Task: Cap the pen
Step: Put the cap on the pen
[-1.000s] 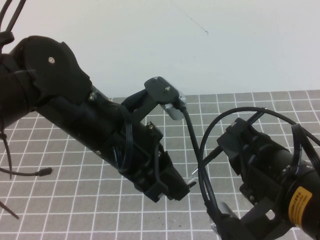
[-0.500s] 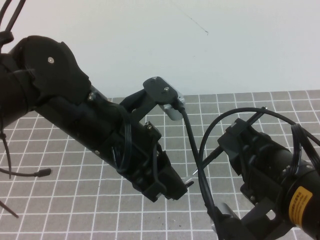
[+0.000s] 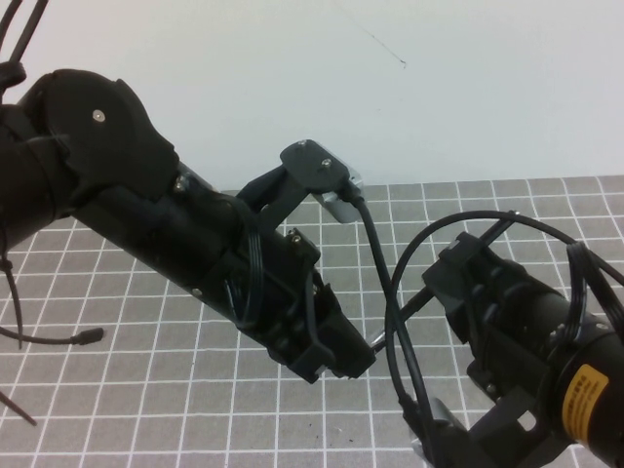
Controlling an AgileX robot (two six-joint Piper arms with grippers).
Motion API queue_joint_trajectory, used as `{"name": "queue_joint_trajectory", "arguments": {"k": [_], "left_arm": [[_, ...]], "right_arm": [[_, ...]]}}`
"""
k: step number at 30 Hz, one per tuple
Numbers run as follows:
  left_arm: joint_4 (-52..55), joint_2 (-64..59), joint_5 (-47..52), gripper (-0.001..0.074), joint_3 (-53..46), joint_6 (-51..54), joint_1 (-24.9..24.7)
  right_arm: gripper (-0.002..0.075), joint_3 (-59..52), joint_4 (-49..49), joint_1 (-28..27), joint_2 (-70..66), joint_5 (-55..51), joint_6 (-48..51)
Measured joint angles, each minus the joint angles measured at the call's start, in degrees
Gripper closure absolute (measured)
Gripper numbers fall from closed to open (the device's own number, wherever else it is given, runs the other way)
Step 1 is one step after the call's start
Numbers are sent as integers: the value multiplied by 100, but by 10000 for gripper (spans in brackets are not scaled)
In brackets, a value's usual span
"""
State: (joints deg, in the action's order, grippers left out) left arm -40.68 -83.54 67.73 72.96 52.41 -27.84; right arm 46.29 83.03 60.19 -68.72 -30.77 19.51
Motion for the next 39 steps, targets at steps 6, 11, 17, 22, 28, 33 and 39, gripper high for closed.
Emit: {"name": "queue_joint_trajectory", "arguments": {"k": [6,11,17,22,28,33,39], "left_arm": [[-83,0,-76,655,0,0,0],[-212,0,-154,656,0,-9,0],[-424,0,-273,656,-11,-22,11],[-640,0,-445,656,-11,-370,11],[-651,0,-490,656,-11,-636,11],[-651,0,-511,656,-11,-646,11],[-651,-40,-529,656,-11,-631,11]], "right_arm": [[659,0,-3,0,0,216,11],[659,0,-56,0,0,255,0],[660,0,-56,-21,0,281,-10],[660,0,11,-20,0,305,1],[660,0,24,-20,0,305,37],[661,0,28,-32,0,369,37],[661,0,38,49,0,332,49]]}}
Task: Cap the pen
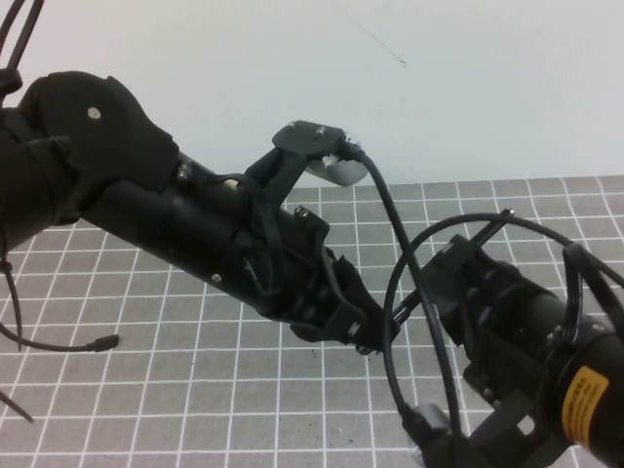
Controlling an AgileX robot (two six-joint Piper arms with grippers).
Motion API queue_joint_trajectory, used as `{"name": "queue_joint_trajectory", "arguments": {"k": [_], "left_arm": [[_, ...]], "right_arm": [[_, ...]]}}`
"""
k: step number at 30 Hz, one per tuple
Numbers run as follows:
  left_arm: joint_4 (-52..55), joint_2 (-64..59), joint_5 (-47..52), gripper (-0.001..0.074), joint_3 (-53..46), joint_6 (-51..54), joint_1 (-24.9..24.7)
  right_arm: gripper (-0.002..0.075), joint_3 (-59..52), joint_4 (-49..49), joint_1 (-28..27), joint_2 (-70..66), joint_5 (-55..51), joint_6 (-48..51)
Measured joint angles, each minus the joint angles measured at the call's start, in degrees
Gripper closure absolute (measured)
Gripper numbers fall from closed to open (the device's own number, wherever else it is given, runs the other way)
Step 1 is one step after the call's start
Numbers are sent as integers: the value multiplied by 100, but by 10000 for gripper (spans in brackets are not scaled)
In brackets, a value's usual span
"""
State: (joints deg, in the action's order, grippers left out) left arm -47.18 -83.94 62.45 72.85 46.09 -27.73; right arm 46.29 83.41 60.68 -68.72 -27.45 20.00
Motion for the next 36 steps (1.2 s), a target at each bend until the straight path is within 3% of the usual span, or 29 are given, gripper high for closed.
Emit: {"name": "queue_joint_trajectory", "arguments": {"k": [13,19,26,29,32,36], "left_arm": [[4,-143,96,651,0,330,0],[609,-143,671,539,21,180,0],[1160,-166,699,386,21,-129,0],[1312,-166,699,356,21,-464,0],[1399,-166,699,411,21,-573,0],[1427,-166,699,633,21,-621,0]], "right_arm": [[662,-14,-26,147,0,-312,21],[662,22,259,96,0,-336,-1],[662,71,251,-322,0,-365,-1],[662,71,88,-322,0,-376,-56],[662,71,-166,-335,0,-730,-477],[662,71,-501,-597,0,-1206,-2647]]}}
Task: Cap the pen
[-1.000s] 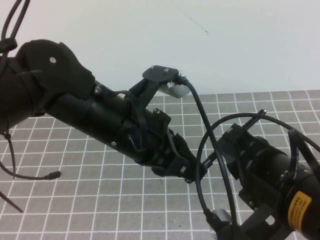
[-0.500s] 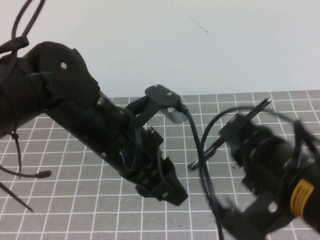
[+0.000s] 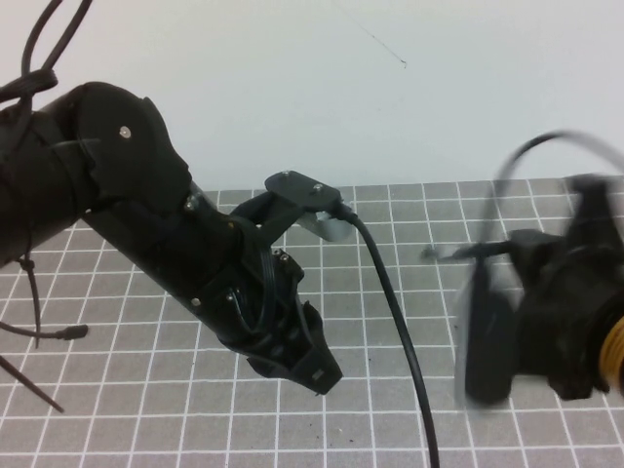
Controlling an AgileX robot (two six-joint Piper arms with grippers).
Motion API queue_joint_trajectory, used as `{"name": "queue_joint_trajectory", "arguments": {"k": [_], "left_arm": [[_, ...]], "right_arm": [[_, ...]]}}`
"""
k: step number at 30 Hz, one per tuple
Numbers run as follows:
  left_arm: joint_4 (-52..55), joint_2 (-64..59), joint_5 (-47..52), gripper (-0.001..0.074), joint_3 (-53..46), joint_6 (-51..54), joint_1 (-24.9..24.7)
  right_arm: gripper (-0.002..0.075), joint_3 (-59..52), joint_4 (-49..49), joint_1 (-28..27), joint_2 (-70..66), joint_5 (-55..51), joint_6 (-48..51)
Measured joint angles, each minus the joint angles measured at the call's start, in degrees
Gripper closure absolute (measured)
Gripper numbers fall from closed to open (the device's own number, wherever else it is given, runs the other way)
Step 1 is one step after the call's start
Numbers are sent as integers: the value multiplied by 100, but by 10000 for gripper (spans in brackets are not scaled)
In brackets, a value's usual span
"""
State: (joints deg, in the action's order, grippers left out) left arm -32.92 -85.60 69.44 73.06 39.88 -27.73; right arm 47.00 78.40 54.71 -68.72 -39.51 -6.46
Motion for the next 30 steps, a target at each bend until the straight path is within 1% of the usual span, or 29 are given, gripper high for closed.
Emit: {"name": "queue_joint_trajectory", "arguments": {"k": [1,3,5,8,9,12,16,19,20,21,24,26,29,30], "left_arm": [[0,0,0,664,0,-12,0],[-31,0,-44,705,0,-96,0],[-88,0,-131,722,0,-137,0],[-112,44,-295,731,0,-288,0],[-135,56,-334,733,0,-317,0],[-149,68,-345,734,0,-415,0],[-149,68,-229,735,0,-420,0],[-194,68,-107,735,0,-420,0],[-211,68,-82,735,0,-420,0],[-225,68,-45,735,0,-420,0],[-262,68,-18,735,0,-420,0],[-288,68,-8,735,0,-420,0],[-327,68,-8,735,0,-398,0],[-327,68,-8,735,0,-398,0]], "right_arm": [[662,0,-82,-74,0,-82,-615],[662,0,-323,-295,0,-216,-2193],[662,0,-606,-547,0,-229,-3476],[662,-231,-969,-830,0,155,-5568],[662,-366,-989,-884,-12,354,-6149],[662,-721,-989,-921,-197,705,-7360],[662,-958,-1007,-921,-684,912,-8304],[662,-958,-1102,-921,-1105,1125,-8570],[719,-934,-1066,-943,-1344,1272,-8826],[662,-958,-1102,-921,-1404,1314,-8811],[656,-958,-1082,-921,-1805,1553,-9111],[643,-958,-1054,-921,-2062,1678,-9135],[597,-958,-1040,-921,-2304,1728,-9136],[568,-948,-1040,-921,-2349,1728,-9145]]}}
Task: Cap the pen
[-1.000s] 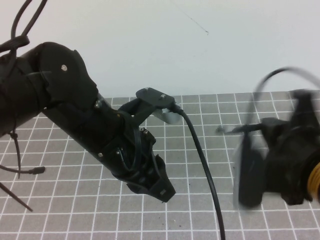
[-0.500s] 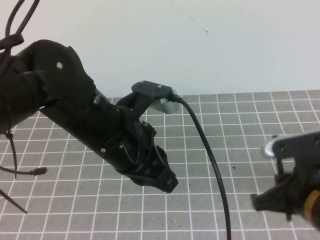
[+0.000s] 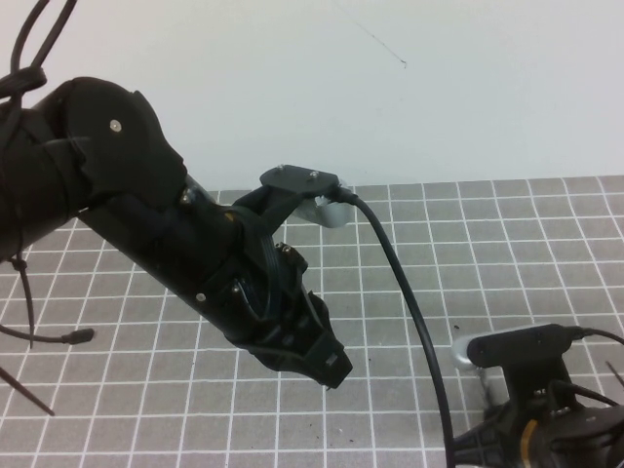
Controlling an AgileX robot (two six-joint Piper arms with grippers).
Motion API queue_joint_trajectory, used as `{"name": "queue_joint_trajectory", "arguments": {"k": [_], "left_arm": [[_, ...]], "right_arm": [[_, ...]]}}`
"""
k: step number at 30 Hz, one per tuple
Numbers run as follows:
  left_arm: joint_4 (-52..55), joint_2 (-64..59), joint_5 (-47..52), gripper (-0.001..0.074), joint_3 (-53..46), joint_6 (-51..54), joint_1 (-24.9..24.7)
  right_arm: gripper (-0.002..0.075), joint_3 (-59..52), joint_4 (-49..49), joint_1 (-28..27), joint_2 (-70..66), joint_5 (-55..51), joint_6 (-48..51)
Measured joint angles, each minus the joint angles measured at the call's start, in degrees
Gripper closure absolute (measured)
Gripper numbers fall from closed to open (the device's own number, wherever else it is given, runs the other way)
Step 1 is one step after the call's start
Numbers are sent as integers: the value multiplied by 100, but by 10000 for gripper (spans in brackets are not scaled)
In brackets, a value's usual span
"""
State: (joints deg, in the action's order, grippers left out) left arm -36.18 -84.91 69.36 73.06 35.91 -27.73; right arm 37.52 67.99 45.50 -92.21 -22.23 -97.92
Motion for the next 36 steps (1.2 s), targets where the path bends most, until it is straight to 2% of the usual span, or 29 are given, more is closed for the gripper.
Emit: {"name": "queue_joint_trajectory", "arguments": {"k": [3,5,9,13,16,19,22,26,29,33,36], "left_arm": [[0,0,0,735,0,0,0],[0,0,0,735,0,46,0],[-152,83,12,735,0,75,0],[-264,464,12,735,0,75,0],[-213,918,12,735,0,75,0],[-54,1502,38,735,0,9,0],[187,2144,74,735,0,-195,0],[382,2826,37,735,-170,-595,0],[363,3415,-374,735,-659,-721,0],[77,4080,-1304,735,-1725,-633,0],[-331,4517,-2083,735,-2601,-310,0]], "right_arm": [[489,24,64,0,-44,-71,-12],[463,64,186,0,-44,-151,0],[448,143,509,0,315,-303,124],[452,274,762,0,1108,-418,925],[492,433,823,0,1954,-416,1987],[602,542,823,0,3008,-433,3145],[690,565,823,0,4032,-461,3713],[721,565,278,0,5159,-753,4118],[726,565,-608,0,5705,-1533,4875],[727,392,-1527,-10,6195,-2375,6134],[727,-133,-1955,-10,6527,-2300,6325]]}}
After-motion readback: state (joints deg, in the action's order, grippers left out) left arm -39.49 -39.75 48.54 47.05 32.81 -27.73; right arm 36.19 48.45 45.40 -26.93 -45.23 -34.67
